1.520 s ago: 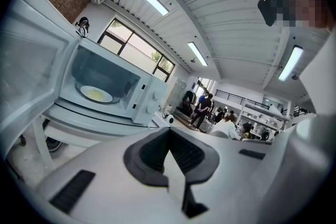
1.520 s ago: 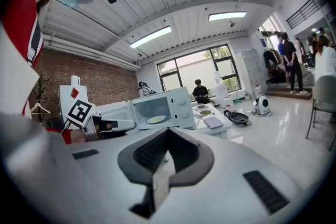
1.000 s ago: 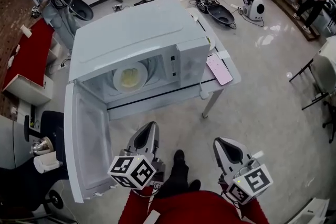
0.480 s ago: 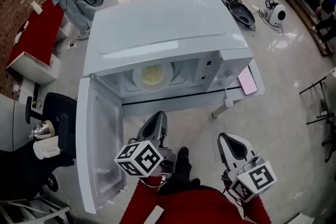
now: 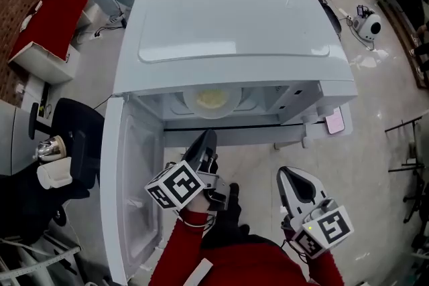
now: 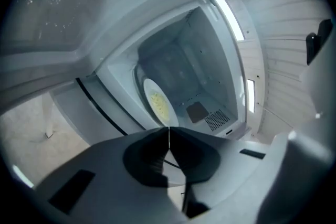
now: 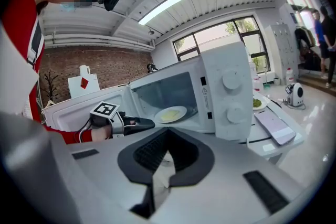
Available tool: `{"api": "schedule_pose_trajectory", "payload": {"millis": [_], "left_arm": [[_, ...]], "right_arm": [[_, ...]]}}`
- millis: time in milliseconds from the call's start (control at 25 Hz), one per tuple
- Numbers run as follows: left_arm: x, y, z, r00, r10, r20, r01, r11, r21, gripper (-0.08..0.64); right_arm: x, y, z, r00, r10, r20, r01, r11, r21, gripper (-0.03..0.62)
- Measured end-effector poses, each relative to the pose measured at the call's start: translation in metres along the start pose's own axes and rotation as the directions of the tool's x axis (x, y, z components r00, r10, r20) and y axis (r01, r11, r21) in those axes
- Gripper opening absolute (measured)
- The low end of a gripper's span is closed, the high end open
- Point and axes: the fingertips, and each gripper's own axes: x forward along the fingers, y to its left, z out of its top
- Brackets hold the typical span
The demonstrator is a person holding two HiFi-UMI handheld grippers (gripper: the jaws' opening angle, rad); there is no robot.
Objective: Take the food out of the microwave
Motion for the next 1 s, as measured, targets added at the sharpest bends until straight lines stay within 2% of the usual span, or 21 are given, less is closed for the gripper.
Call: {"api": "schedule_pose_trajectory", "payload": {"millis": [200, 400, 440, 520, 560, 680, 720, 840, 1000], "left_arm": [[0.01, 0.007, 0.005, 1.0, -0.011, -0.003, 0.011, 0.992, -0.124, 0.023], [0.017, 0.008, 0.008, 0.999, -0.035, 0.002, 0.034, 0.968, -0.247, 0.046], [0.018, 0.006, 0.01, 0.999, -0.049, 0.01, 0.05, 0.958, -0.284, 0.057], [0.021, -0.002, 0.012, 0.995, -0.092, 0.04, 0.1, 0.918, -0.384, 0.083], [0.021, -0.001, 0.013, 0.995, -0.094, 0.044, 0.104, 0.906, -0.41, 0.089], [0.02, 0.012, 0.014, 0.998, -0.058, 0.024, 0.062, 0.902, -0.427, 0.106], [0.021, 0.013, 0.015, 0.998, -0.059, 0.029, 0.066, 0.891, -0.449, 0.106], [0.026, 0.007, 0.019, 0.994, -0.085, 0.067, 0.107, 0.839, -0.533, 0.106], [0.031, 0.008, 0.018, 0.995, -0.075, 0.062, 0.098, 0.81, -0.578, 0.106]], "right_arm": [[0.016, -0.002, 0.003, 1.0, 0.016, -0.026, -0.016, 1.0, -0.005, 0.011], [0.027, -0.002, 0.009, 0.999, 0.039, -0.037, -0.039, 0.999, 0.015, 0.011], [0.029, -0.002, 0.008, 0.998, 0.04, -0.044, -0.04, 0.999, 0.015, 0.011], [0.032, -0.001, 0.008, 0.998, 0.045, -0.05, -0.044, 0.999, 0.02, 0.011], [0.034, 0.0, 0.008, 0.997, 0.048, -0.052, -0.047, 0.999, 0.024, 0.011], [0.038, 0.001, 0.007, 0.997, 0.055, -0.06, -0.053, 0.998, 0.032, 0.011], [0.039, 0.0, 0.007, 0.997, 0.057, -0.061, -0.055, 0.998, 0.033, 0.011], [0.04, 0.0, 0.007, 0.996, 0.062, -0.064, -0.06, 0.998, 0.03, 0.011], [0.039, 0.0, 0.008, 0.997, 0.06, -0.056, -0.057, 0.997, 0.044, 0.011]]}}
